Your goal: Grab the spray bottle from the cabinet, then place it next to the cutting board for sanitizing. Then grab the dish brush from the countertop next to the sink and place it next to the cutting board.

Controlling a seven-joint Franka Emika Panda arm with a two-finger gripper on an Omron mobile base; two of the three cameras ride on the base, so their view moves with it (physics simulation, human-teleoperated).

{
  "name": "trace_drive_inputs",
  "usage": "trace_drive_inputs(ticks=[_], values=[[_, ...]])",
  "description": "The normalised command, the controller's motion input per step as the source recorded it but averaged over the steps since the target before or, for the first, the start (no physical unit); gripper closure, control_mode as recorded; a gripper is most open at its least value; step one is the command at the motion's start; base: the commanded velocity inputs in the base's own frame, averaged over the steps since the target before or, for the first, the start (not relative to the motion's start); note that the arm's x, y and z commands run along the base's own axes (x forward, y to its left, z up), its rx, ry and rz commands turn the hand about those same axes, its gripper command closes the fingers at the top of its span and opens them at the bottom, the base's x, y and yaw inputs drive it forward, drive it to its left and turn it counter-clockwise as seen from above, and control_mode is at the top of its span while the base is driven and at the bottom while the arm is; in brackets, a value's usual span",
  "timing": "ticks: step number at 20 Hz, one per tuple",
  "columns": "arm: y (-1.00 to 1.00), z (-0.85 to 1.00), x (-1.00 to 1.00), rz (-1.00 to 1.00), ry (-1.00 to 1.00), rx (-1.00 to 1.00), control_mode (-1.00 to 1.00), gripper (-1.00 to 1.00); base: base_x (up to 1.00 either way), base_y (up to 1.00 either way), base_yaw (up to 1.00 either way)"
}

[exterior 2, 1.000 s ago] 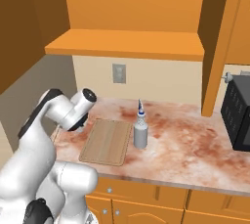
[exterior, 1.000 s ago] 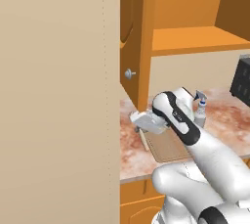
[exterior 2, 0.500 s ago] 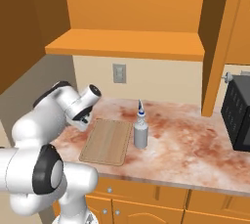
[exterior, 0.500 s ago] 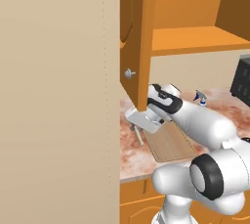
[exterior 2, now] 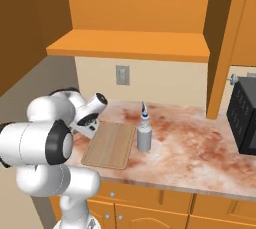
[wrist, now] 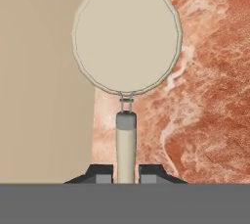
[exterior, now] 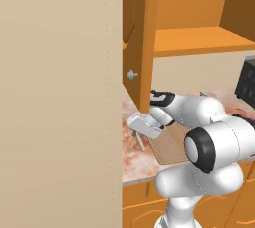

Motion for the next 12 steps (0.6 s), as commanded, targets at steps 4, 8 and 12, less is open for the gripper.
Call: trace_drive_inputs(ticks=[4,8,12], values=[[-0.19,-0.36,0.09,0.0,0.0,0.0,-1.0,1.0,0.0,0.0,0.0],[0.01,-0.46,0.35,0.0,0.0,-0.01,-1.0,1.0,0.0,0.0,0.0],[0.01,-0.46,0.39,0.0,0.0,-0.04,-1.0,1.0,0.0,0.0,0.0]])
